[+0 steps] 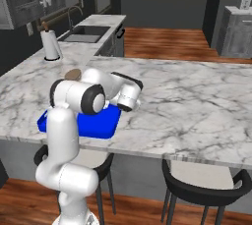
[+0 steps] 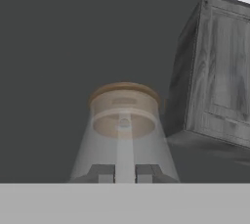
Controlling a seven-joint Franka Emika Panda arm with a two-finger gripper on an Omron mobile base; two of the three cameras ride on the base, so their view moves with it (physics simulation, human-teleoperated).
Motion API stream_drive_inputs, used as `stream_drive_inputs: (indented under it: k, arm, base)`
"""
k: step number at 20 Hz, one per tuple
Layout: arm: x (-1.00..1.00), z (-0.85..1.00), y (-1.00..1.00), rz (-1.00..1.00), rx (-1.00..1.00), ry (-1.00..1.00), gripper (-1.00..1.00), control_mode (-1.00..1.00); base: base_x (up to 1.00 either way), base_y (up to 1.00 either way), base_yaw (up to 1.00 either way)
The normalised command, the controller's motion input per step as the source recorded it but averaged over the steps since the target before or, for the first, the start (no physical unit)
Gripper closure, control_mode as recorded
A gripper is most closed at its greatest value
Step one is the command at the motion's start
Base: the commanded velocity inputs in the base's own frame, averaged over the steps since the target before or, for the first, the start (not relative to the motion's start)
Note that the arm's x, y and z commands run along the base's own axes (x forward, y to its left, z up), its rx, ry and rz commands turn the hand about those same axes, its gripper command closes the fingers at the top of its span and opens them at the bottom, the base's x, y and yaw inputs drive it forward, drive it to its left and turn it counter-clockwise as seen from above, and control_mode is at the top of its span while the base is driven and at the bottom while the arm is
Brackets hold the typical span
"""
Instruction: There is a tray on the dining counter. Grab the cup, mug, and pitcher and place them on the tray. The pitcher may be placed next to the tray if it cannot fit the tray.
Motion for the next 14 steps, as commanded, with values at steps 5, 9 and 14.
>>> stream_drive_inputs:
  k: [5, 9, 14]
  arm:
    - [0.32, -0.12, -0.02, -0.08, 0.0, 0.0, 1.0, -1.0]
    - [0.31, -0.13, -0.09, -0.08, -0.01, 0.0, 1.0, -1.0]
    - [0.32, -0.23, -0.14, -0.07, 0.0, 0.04, 1.0, -1.0]
  base:
    - [0.0, 0.0, 0.0]
    - [0.0, 0.0, 0.0]
    - [0.0, 0.0, 0.0]
